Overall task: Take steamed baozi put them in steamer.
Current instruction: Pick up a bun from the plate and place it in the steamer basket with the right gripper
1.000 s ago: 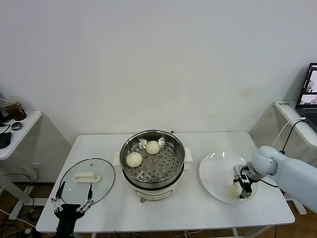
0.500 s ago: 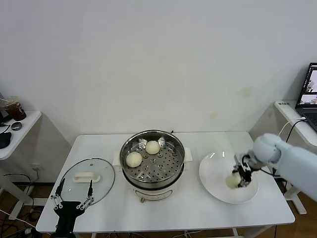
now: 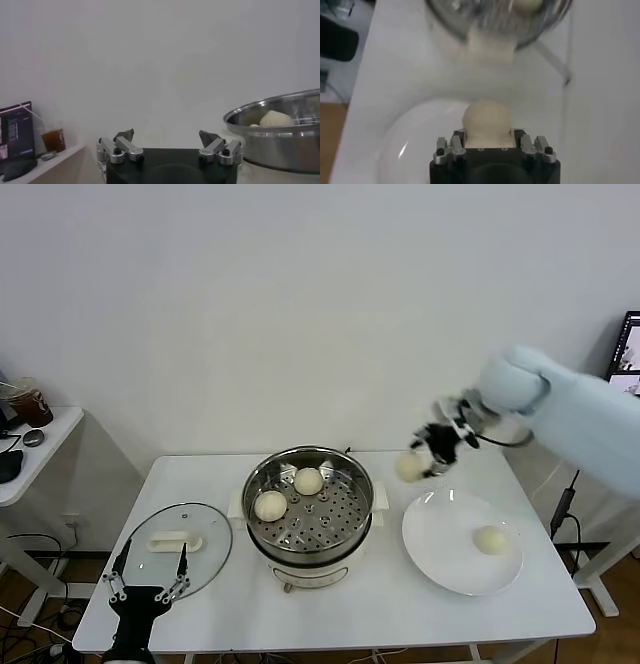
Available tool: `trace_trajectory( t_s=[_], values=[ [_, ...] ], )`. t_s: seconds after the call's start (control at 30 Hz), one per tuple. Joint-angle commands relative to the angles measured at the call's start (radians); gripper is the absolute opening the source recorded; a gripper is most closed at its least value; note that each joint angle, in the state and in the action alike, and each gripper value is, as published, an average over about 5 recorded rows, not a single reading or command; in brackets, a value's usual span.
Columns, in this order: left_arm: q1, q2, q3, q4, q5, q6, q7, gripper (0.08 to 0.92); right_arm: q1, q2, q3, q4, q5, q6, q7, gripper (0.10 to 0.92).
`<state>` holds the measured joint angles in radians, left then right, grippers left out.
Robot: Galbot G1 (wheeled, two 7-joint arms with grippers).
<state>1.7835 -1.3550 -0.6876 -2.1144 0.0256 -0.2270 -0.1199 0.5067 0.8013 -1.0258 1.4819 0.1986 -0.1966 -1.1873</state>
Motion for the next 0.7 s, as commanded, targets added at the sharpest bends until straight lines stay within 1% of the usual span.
trace_trajectory(
  t_s=[0.03,0.17,0.33,0.53,0.7],
  values=[
    [0.001,-0.004,-0.002,-0.001,0.0,0.0,0.0,0.823,0.148,0.356,-0.226,-0.038,0.063,0.265,0.063,0.571],
    [0.003,-0.015,0.0,-0.019,0.003,0.007,0.002,0.823,0.083,0.453,-0.253,-0.096,-0.072,0.424,0.061,0.576],
    [0.001,-0.019,0.001,-0.033,0.008,0.014,0.003,0.823,0.026,0.501,-0.28,-0.131,-0.2,0.565,0.071,0.582],
    [0.011,-0.012,-0.017,-0.03,0.0,0.011,0.001,0.823,-0.013,0.506,-0.289,-0.136,-0.293,0.647,0.089,0.585],
    [0.013,-0.012,-0.02,-0.03,-0.002,0.01,0.001,0.823,-0.025,0.502,-0.289,-0.132,-0.3,0.681,0.1,0.585]
  ],
)
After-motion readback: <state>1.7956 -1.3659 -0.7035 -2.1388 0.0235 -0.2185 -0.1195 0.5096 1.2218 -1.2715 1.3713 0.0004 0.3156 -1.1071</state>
